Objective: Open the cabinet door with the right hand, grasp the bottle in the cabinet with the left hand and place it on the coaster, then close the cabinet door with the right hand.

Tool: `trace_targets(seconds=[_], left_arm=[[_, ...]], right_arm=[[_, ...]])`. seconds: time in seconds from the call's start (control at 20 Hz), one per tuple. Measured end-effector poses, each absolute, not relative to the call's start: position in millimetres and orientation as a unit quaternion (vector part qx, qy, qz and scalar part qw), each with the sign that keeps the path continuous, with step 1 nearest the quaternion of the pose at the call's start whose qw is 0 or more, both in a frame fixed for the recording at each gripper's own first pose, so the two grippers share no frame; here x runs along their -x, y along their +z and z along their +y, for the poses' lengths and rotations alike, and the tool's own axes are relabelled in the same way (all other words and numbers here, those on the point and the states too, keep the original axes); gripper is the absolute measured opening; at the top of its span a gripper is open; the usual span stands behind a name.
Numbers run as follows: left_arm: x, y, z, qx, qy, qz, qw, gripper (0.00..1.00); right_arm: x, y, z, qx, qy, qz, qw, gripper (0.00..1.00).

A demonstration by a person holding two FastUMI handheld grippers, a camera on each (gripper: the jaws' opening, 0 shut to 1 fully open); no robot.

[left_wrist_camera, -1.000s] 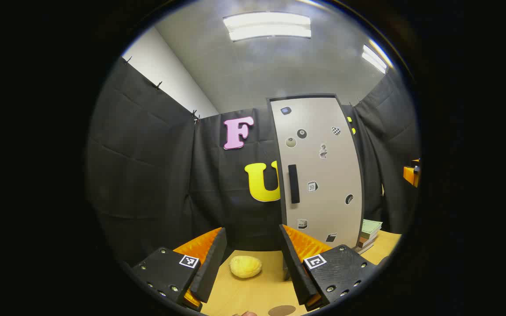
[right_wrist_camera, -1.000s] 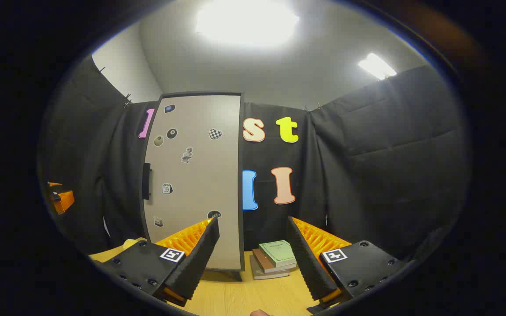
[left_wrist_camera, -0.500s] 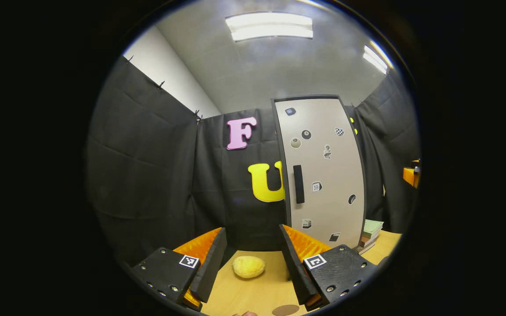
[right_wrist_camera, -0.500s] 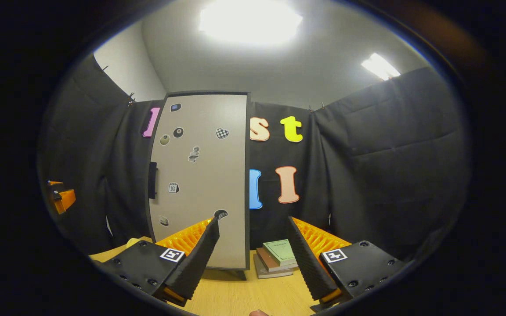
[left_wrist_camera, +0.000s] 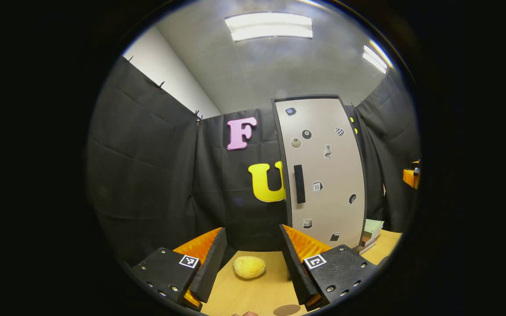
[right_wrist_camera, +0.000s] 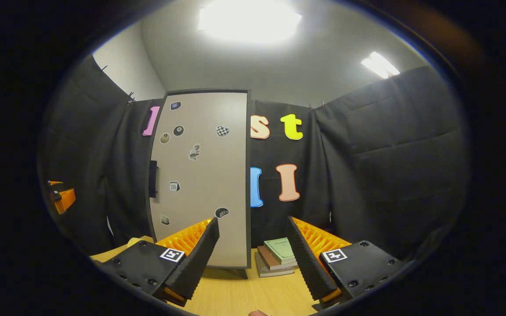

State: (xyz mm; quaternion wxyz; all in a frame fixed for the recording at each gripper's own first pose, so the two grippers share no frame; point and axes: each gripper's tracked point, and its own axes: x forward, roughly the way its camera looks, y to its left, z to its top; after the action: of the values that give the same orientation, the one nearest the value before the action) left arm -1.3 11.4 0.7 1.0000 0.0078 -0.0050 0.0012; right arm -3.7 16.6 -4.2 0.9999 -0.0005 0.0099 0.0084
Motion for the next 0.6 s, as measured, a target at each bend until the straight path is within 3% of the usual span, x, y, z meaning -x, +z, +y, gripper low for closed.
trace_targets(seconds=[0.6], left_arm=[[11, 1, 23, -0.012, 0.011, -0.005, 1.0, 0.69]], right_arm=[[-7, 7, 36, -0.009, 0.028, 0.004, 1.0, 0.98]])
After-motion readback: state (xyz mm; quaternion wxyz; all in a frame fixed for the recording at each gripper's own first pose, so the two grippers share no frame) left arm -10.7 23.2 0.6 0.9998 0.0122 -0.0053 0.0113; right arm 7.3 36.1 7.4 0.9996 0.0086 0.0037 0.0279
